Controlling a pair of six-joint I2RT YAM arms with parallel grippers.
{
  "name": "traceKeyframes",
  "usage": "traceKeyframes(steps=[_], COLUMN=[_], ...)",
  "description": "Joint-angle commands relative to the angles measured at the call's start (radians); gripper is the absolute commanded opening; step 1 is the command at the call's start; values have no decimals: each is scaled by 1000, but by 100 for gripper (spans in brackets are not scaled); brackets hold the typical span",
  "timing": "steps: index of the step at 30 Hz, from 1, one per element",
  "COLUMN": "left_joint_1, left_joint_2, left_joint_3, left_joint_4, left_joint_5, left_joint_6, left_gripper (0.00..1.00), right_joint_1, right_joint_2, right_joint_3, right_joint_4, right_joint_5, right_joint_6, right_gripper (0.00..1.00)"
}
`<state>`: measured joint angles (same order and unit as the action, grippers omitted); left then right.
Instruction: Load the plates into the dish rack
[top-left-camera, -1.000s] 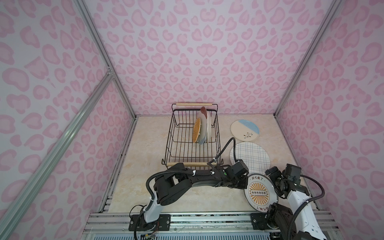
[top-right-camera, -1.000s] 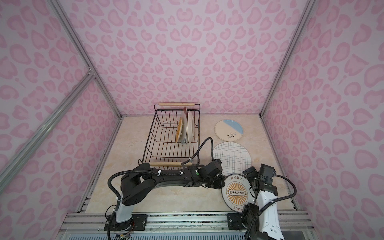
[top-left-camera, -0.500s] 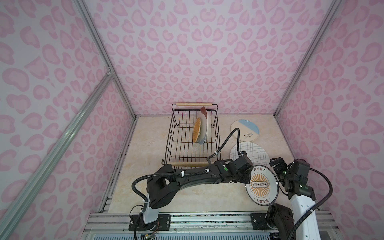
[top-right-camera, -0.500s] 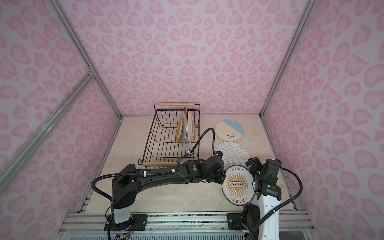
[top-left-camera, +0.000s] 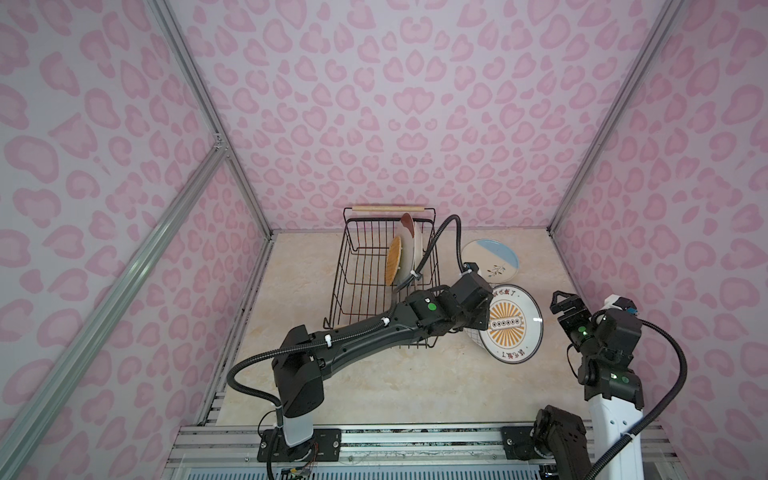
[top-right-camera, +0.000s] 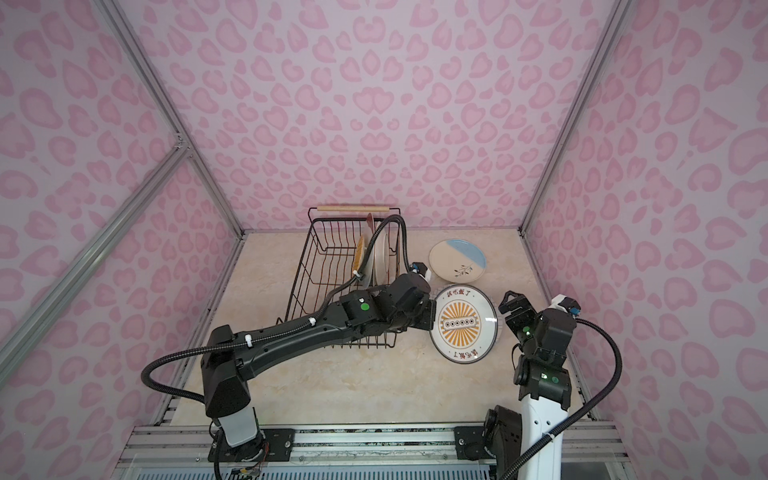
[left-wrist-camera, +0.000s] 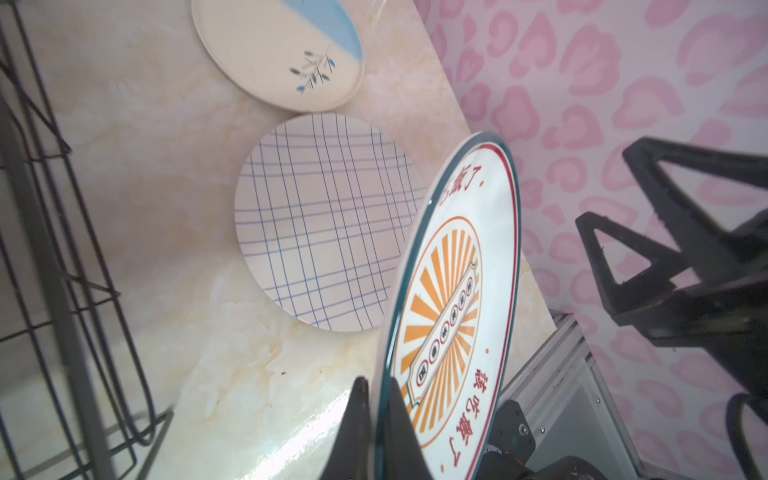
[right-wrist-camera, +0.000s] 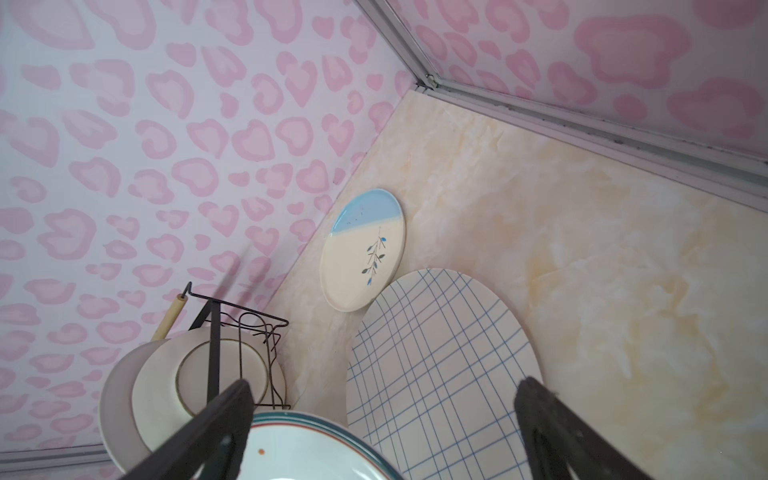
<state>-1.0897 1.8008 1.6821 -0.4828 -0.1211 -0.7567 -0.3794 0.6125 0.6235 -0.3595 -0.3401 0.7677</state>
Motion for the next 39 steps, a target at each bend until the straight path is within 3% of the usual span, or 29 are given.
traceKeyframes(steps=[1,6,11,14,18,22,26,39], left_joint_1=[53,154,330,422,498,517,529,567], left_joint_2=[-59,-162,-281,-331,-363,-364,-372,-414], left_joint_3=[23,-7,-124,-177,-226,-252,-293,-370], left_joint_4=[10,10,72,108,177,238,321,398], left_joint_5=[-10,22,214,327,461,551,619,673], left_joint_6=[29,39,12,-1,-29,-54,-96,-146], left_gripper=[4,4,4,4,4,4,4,4], right_joint_1=[7,32,93,185,385,567,638,683], right_joint_2=[4,-17,-25,-12,46,160,252,345], right_joint_3=[13,7,13,38,83,159,190,195], right_joint_4=[48,131,271,318,393,391,436,556], right_joint_5=[-58,-154,-268,-278,-252,-194,-174,-172], right_joint_6=[1,21,85,104,115,78,103,202], right_gripper=[98,98,98,98,98,97,92,41])
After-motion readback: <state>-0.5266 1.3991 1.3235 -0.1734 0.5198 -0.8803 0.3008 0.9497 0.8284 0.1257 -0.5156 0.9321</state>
